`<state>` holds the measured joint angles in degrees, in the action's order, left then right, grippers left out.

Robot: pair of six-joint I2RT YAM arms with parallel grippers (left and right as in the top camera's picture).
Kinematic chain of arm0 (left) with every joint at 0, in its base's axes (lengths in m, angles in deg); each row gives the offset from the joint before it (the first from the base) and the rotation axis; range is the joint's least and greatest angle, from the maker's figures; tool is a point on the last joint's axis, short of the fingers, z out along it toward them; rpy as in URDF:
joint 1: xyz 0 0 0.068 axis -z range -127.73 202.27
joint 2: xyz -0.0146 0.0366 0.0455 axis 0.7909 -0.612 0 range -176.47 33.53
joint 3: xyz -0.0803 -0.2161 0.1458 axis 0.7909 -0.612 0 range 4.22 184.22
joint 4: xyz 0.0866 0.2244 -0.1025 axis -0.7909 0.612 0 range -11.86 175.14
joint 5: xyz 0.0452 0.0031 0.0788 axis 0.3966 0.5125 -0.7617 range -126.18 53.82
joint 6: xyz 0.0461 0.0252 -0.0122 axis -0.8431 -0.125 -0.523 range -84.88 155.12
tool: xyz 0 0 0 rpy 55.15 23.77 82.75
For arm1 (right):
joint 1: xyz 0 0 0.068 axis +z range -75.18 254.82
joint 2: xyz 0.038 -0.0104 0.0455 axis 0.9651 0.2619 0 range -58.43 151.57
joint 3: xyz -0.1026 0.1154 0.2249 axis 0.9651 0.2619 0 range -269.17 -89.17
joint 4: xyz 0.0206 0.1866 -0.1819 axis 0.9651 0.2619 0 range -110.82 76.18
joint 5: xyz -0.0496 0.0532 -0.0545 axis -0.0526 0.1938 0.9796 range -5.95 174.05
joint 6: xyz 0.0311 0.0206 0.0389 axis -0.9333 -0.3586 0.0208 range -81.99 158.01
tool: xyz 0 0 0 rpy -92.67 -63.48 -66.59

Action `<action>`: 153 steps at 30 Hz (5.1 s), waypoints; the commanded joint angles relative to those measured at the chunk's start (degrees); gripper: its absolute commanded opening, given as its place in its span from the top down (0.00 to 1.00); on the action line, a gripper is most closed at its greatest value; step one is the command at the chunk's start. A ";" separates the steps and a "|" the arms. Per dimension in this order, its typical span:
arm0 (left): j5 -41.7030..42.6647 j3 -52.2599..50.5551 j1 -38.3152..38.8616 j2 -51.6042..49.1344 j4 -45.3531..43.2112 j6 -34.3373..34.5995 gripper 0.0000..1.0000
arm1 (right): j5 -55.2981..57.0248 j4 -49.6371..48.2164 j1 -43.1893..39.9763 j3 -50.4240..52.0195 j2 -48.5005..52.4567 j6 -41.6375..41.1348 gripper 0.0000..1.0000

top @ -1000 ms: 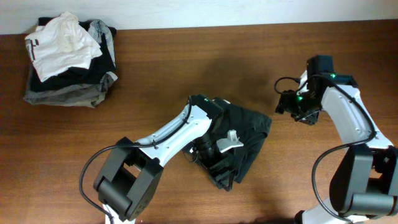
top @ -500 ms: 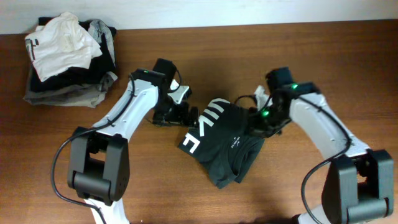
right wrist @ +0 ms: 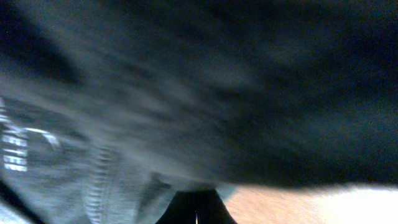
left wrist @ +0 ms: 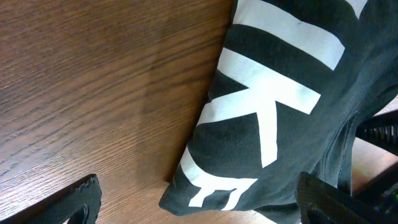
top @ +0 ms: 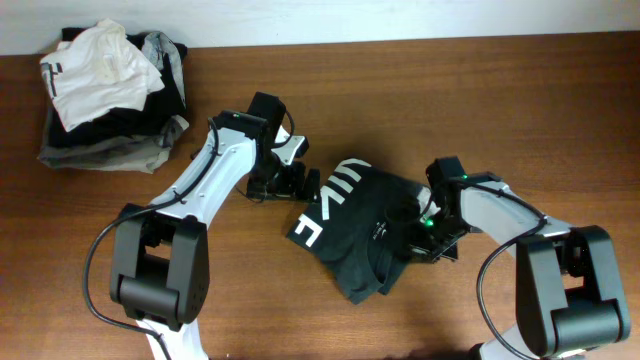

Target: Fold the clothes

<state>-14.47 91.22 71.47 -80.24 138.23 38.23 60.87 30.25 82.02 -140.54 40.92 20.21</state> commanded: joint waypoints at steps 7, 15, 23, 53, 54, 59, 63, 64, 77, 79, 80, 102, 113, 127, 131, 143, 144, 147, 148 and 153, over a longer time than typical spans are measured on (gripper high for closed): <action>-0.57 0.79 0.13 1.99 -5.16 0.74 0.01 | 7.32 10.75 -1.53 -13.57 -7.15 0.35 0.96; -0.59 0.79 0.13 1.99 -5.20 0.74 0.01 | 2.78 1.11 -0.46 -12.98 -5.49 2.36 0.93; -0.59 0.79 0.13 1.99 -4.55 0.72 0.01 | 11.76 -1.22 -0.52 -10.82 6.93 2.38 0.96; -6.29 0.79 0.13 1.99 -5.57 2.71 0.01 | 2.43 4.11 13.86 3.43 -0.61 -2.25 0.90; -6.08 0.79 0.13 1.99 -5.64 2.69 0.01 | 2.93 4.63 13.68 3.37 -0.76 -2.97 0.92; -0.98 0.79 0.13 1.99 -9.97 2.38 0.01 | 15.17 14.84 13.66 -2.43 -5.03 -8.70 0.96; 8.28 0.79 0.13 1.05 -13.42 -1.90 0.01 | 20.22 21.86 13.66 -10.49 -12.96 -10.12 0.55; 9.27 0.79 0.20 0.31 -13.88 -1.88 0.01 | 20.22 21.94 13.66 -12.07 -14.82 -10.12 0.21; 22.64 0.81 3.10 -12.68 -17.94 -5.31 0.01 | 20.24 24.90 13.66 -19.96 -33.68 -10.12 0.01; 25.29 0.81 4.28 -12.85 -17.51 -5.33 0.01 | 20.24 25.03 13.66 -19.96 -34.25 -10.12 0.01; 26.97 0.81 5.42 -12.85 -17.31 -5.29 0.01 | 20.24 25.03 13.66 -19.96 -34.29 -10.14 0.01; 4.50 0.87 6.75 -12.85 -30.21 4.39 0.99 | 20.24 26.77 13.66 -19.96 -34.27 -10.14 0.01; -20.96 6.25 -7.34 -12.85 -36.50 -6.71 0.99 | 20.20 28.24 13.66 -19.96 -34.27 -10.16 0.01; -32.24 35.98 -18.08 -12.85 -25.05 -14.19 0.99 | 18.93 30.38 13.66 -19.96 -34.27 -11.50 0.01; -32.24 40.13 -21.84 -12.85 -25.07 -14.19 0.99 | 18.69 30.40 13.66 -19.96 -34.27 -11.93 0.01; -32.06 41.94 -29.97 -12.85 -23.80 -8.74 0.98 | 18.71 30.38 13.66 -19.96 -33.99 -12.79 0.01; -32.06 41.94 -30.58 -12.85 -23.54 -8.74 0.98 | 18.71 30.38 13.66 -19.96 -33.94 -13.00 0.01; -32.09 41.94 -32.57 -12.85 -23.56 -8.26 0.98 | 18.60 30.40 13.68 -19.96 -33.42 -13.18 0.01; -32.06 41.94 -33.14 -12.85 -23.52 -8.22 0.98 | 18.21 30.40 13.68 -19.96 -33.33 -13.18 0.01; -32.04 41.51 -36.89 -13.35 -24.41 -6.14 0.92 | 17.59 30.42 13.68 -19.96 -33.07 -13.16 0.01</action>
<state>-45.85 131.37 37.15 -92.62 115.18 30.56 79.05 60.46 95.90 -159.47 7.48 7.77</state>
